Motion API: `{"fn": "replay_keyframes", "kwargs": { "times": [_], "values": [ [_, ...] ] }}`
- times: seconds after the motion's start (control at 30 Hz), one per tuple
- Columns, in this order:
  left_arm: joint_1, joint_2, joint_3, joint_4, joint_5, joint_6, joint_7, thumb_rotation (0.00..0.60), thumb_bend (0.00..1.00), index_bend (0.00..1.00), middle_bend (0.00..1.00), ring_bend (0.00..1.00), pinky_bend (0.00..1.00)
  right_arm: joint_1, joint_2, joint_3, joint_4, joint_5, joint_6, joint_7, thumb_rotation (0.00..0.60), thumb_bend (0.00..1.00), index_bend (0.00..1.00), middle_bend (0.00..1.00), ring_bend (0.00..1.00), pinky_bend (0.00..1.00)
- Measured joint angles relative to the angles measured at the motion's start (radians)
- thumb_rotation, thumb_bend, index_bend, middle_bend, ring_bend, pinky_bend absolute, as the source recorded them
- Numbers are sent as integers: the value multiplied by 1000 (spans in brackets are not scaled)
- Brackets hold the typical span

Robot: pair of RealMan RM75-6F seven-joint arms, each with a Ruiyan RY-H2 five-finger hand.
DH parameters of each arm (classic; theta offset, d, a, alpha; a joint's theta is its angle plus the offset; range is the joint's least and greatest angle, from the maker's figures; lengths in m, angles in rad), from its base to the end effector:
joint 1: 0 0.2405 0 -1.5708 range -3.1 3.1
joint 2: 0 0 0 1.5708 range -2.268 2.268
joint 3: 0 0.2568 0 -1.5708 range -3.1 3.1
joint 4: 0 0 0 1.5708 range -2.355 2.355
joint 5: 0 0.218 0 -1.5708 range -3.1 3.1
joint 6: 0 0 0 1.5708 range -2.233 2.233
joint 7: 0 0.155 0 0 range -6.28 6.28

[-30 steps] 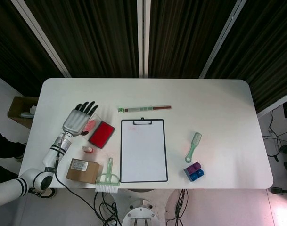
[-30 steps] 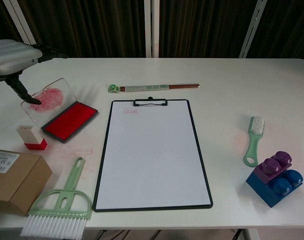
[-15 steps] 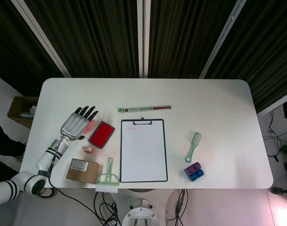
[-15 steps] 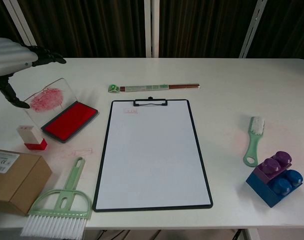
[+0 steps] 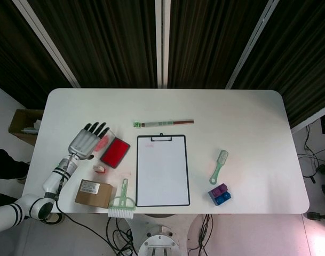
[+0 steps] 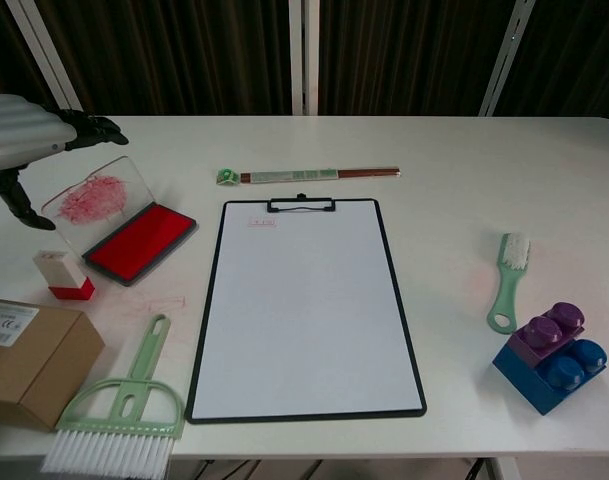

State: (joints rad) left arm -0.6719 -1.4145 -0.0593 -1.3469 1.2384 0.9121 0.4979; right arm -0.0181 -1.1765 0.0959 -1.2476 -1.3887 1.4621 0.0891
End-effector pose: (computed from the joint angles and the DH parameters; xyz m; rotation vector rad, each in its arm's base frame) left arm -0.2347 0.3568 0.0121 -1.9737 -0.5668 -0.5275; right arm -0.4096 -0.1639 0.1949 1.2354 -0.8131 0.6378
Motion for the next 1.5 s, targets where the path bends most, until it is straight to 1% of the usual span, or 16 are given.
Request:
{"fn": "replay_keyframes", "kwargs": {
  "times": [0.33,0.53,0.77,0.9,1.03,1.2,1.37,1.5],
  "values": [
    [-9,-21,-1,48,-28,-20,2,600,62,34,0,52,163,-1,0,1,3,8,-8,2,600,214,0,0,0,0],
    [-13,-33,-4,73,-39,-35,-23,600,62,34,0,52,163,-2,0,1,5,8,-6,5,600,214,0,0,0,0],
    [-20,-28,-6,59,-26,-44,-68,600,61,34,0,52,163,-1,3,1,2,6,-6,4,600,213,0,0,0,0],
    [-23,-18,-1,44,-27,-50,-57,600,61,34,0,52,163,-1,1,1,4,7,-9,4,600,214,0,0,0,0],
    [-19,-16,4,29,-2,-19,-47,600,62,30,0,52,163,1,-2,1,8,8,-12,6,600,214,0,0,0,0],
    [-9,-36,11,47,80,69,-45,600,61,27,0,52,163,2,-1,1,7,6,-11,6,600,214,0,0,0,0],
    [0,-44,26,61,114,93,-26,600,62,26,0,52,163,0,3,3,7,8,-9,11,600,214,0,0,0,0],
    [5,-45,25,68,104,87,-33,600,61,27,0,52,162,1,1,2,10,7,-13,13,600,214,0,0,0,0]
  ]
}}
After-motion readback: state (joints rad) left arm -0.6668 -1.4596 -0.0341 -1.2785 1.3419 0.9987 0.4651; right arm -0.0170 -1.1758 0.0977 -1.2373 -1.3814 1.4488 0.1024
